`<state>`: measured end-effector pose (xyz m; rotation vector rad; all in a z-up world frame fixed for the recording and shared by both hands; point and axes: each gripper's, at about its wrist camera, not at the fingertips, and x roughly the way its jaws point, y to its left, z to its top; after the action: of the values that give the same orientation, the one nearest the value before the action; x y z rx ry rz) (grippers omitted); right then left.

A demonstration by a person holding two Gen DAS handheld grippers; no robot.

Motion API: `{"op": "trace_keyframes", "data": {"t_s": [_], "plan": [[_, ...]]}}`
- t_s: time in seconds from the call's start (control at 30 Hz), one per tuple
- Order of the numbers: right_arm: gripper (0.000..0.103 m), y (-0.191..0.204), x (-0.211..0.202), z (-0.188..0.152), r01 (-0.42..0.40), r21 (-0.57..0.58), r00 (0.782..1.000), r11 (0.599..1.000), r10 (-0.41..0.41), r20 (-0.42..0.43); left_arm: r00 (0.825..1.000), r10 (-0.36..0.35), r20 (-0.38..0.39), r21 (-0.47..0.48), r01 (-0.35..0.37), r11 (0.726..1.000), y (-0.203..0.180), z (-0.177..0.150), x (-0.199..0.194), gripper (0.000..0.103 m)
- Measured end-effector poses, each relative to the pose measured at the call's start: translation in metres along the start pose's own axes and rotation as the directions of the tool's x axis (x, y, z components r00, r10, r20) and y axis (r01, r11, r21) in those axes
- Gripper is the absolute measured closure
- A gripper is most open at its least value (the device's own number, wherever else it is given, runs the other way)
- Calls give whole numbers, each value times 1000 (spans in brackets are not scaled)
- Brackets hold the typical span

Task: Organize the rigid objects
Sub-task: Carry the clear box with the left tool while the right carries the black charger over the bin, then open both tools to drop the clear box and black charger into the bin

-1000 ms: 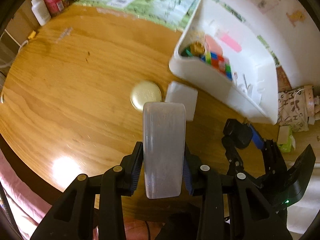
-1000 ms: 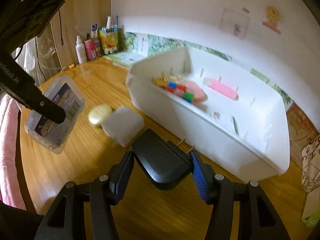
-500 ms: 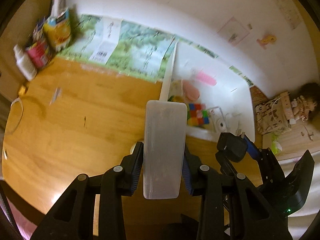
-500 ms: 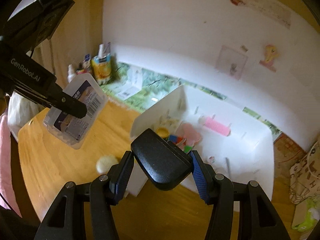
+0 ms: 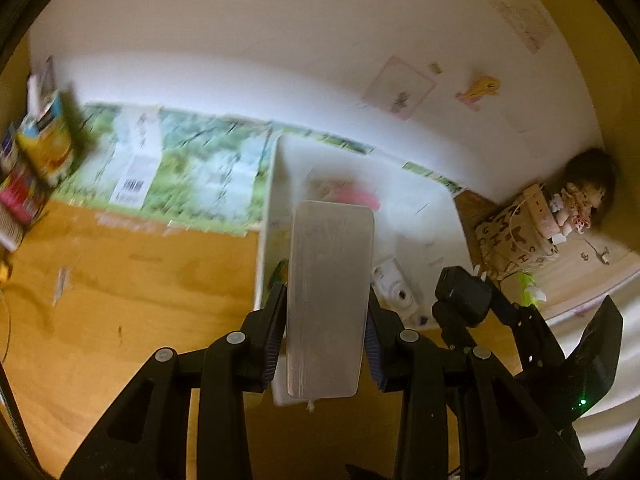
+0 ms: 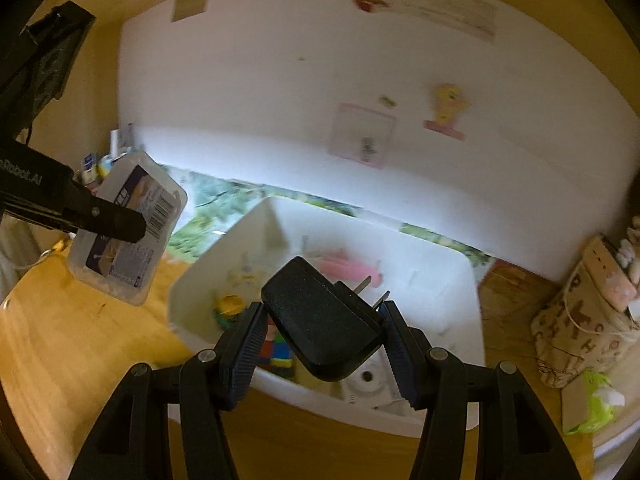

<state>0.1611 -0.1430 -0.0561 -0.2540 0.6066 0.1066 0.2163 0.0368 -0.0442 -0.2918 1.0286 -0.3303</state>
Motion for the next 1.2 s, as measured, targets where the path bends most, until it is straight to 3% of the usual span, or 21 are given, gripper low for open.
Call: {"op": "trace_keyframes", "data": {"t_s": [0.2, 0.43, 0.8, 0.9, 0.97, 1.03, 1.2], "plan": [[45, -23, 15, -6, 50, 52, 999, 997, -50, 3, 996, -9, 91, 67, 3, 998, -22, 14, 15, 65], [45, -45, 29, -16, 55, 107, 997, 993, -60, 38, 986, -12, 169, 109, -6, 994, -42, 21, 36, 65], [45, -59, 43, -19, 26, 166, 999, 986, -32, 34, 983, 43, 179, 136, -68, 988, -57, 22, 59, 64], [45, -60, 46, -19, 23, 167, 999, 986, -27, 23, 981, 65, 182, 147, -92, 985, -60, 20, 56, 57], [44, -61, 45, -20, 25, 175, 999, 984, -29, 17, 975, 74, 212, 141, -105, 984, -61, 19, 49, 33], [37, -63, 42, -20, 28, 185, 999, 982, -34, 27, 964, 87, 250, 133, -123, 983, -61, 18, 41, 24], [35, -65, 28, -18, 33, 185, 998, 982, -42, 44, 942, 157, 295, 104, -195, 975, -61, 14, 24, 23]]}}
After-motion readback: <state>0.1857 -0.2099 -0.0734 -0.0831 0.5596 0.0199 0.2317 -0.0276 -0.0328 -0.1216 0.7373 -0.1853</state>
